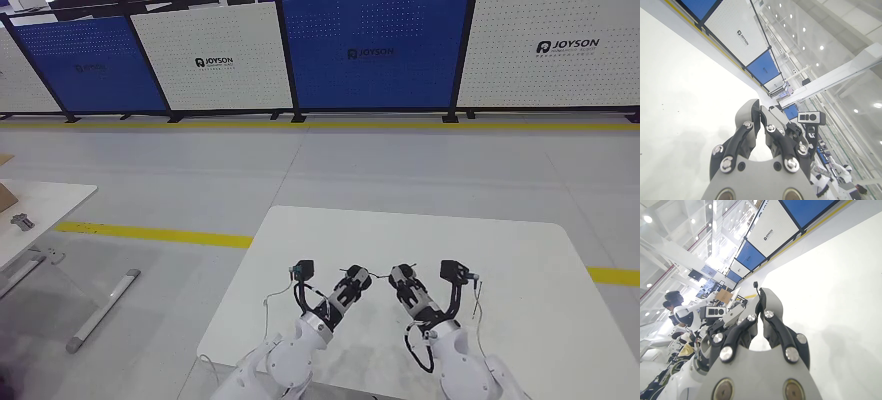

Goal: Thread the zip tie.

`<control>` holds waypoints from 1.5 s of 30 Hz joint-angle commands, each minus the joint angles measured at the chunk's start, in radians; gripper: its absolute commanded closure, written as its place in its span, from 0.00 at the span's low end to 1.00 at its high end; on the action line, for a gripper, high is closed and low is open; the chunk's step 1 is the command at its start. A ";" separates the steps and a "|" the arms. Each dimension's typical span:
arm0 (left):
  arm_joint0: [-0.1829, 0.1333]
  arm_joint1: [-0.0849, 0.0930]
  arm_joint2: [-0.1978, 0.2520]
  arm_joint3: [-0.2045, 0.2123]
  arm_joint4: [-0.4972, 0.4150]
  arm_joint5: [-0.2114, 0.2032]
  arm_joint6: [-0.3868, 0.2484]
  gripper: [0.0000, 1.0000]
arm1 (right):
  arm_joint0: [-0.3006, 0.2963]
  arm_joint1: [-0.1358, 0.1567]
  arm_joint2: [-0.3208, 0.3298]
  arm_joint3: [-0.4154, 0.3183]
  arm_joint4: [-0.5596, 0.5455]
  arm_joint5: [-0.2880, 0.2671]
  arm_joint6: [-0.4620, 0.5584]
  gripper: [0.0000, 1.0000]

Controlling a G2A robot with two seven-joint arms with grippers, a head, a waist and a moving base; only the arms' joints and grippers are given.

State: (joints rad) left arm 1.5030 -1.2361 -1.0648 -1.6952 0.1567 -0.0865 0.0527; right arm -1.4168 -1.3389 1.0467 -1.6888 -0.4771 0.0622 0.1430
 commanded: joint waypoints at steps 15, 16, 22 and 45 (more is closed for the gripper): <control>0.021 -0.004 -0.009 -0.020 -0.066 -0.021 -0.010 1.00 | 0.000 -0.009 0.000 0.011 0.035 -0.002 0.001 1.00; 0.022 -0.004 -0.009 -0.021 -0.065 -0.022 -0.010 1.00 | -0.001 -0.009 0.001 0.010 0.037 -0.002 0.003 1.00; 0.026 -0.005 -0.010 -0.023 -0.062 -0.025 -0.013 1.00 | -0.007 -0.009 0.011 -0.002 0.050 -0.004 0.009 0.78; 0.015 -0.013 -0.002 -0.012 -0.052 -0.003 0.000 1.00 | -0.048 -0.003 0.035 -0.043 0.040 -0.028 0.057 0.75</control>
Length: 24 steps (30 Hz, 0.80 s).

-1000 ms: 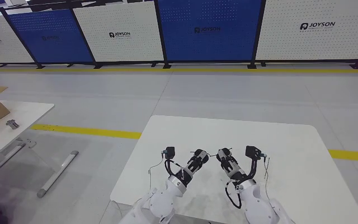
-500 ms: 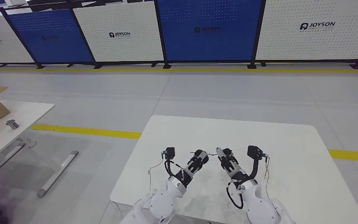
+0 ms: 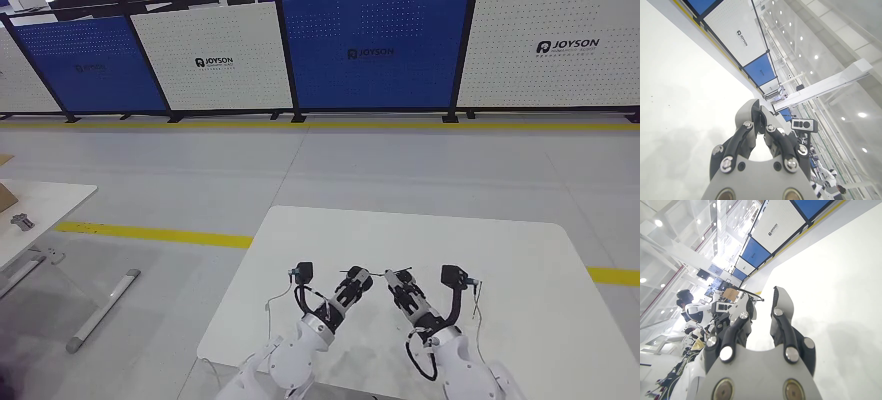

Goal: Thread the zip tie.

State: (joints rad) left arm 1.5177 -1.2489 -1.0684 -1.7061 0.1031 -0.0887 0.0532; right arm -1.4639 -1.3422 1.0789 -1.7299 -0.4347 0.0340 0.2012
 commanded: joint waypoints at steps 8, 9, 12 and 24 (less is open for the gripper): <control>0.013 0.000 -0.002 -0.020 0.009 -0.010 -0.009 1.00 | 0.003 0.001 0.010 -0.004 -0.008 0.000 0.000 1.00; 0.014 0.000 -0.003 -0.021 0.009 -0.011 -0.008 1.00 | 0.004 0.001 0.009 -0.003 -0.008 0.000 0.001 1.00; 0.016 0.000 -0.006 -0.024 0.007 -0.012 -0.003 1.00 | 0.004 0.000 0.007 -0.002 -0.010 0.000 0.001 1.00; 0.019 0.000 -0.005 -0.029 0.020 -0.041 -0.033 0.92 | 0.002 0.000 0.010 -0.011 -0.009 -0.004 0.008 1.00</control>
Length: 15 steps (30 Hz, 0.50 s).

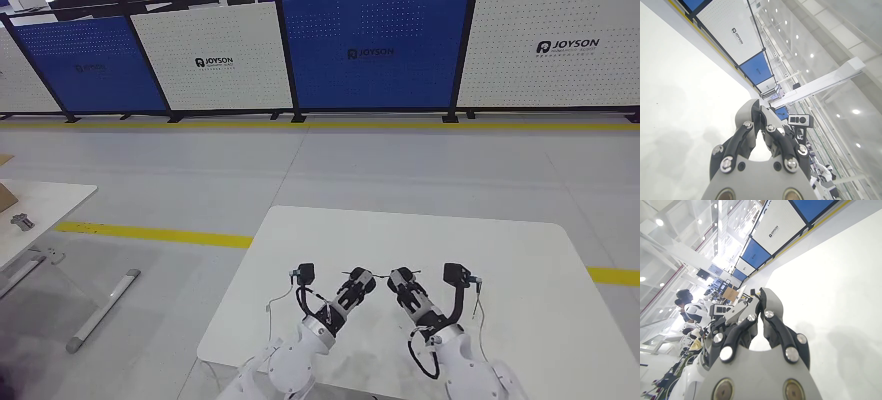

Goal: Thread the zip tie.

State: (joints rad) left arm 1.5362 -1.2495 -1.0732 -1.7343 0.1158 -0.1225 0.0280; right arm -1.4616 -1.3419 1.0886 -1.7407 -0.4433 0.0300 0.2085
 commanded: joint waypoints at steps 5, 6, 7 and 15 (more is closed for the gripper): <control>0.006 0.002 -0.004 -0.002 0.025 -0.017 -0.009 0.94 | -0.001 0.000 0.001 -0.003 -0.004 -0.001 0.004 1.00; 0.006 0.002 -0.004 -0.002 0.026 -0.017 -0.010 0.96 | 0.000 0.000 0.000 -0.003 -0.005 -0.002 0.006 1.00; 0.005 0.003 -0.005 -0.002 0.028 -0.018 -0.010 0.93 | 0.001 0.000 -0.001 -0.003 -0.005 -0.001 0.006 1.00; 0.003 0.004 -0.010 -0.002 0.067 -0.015 -0.015 0.64 | 0.005 0.000 -0.005 -0.004 -0.026 0.006 0.004 1.00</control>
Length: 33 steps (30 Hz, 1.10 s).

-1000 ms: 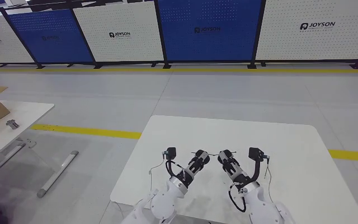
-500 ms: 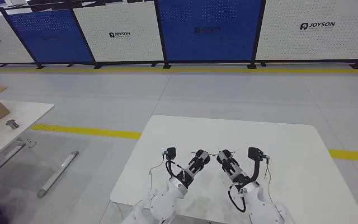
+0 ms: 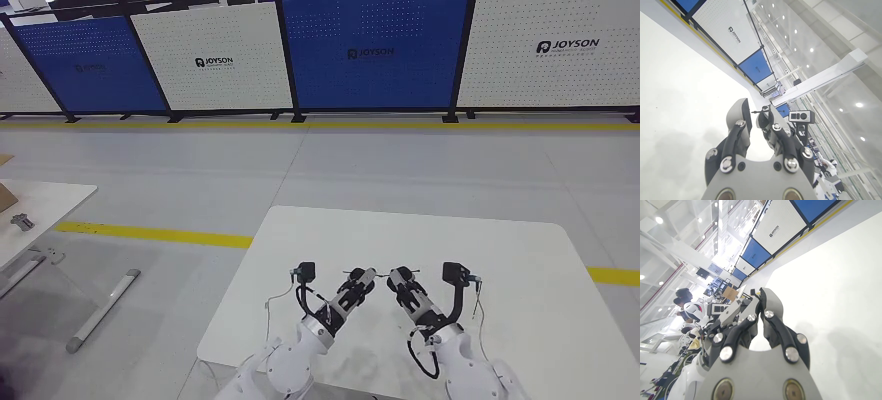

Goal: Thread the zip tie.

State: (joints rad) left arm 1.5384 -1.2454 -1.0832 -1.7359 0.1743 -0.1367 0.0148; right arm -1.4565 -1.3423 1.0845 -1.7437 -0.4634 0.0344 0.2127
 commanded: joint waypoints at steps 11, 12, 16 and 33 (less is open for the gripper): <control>-0.012 -0.001 0.002 0.012 0.017 0.008 -0.012 1.00 | 0.004 -0.002 -0.012 -0.003 -0.017 0.005 0.000 1.00; -0.012 -0.001 0.002 0.013 0.018 0.008 -0.012 1.00 | 0.005 -0.002 -0.011 -0.003 -0.017 0.006 -0.001 1.00; -0.013 -0.001 0.001 0.014 0.020 0.006 -0.013 1.00 | 0.006 -0.003 -0.011 -0.002 -0.018 0.007 -0.001 1.00; -0.017 -0.001 0.000 0.014 0.002 -0.023 -0.037 1.00 | 0.017 -0.005 -0.006 0.008 0.032 -0.002 0.027 1.00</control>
State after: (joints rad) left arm 1.5212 -1.2465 -1.0835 -1.7210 0.1764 -0.1583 -0.0209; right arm -1.4391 -1.3474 1.0774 -1.7357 -0.4331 0.0323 0.2390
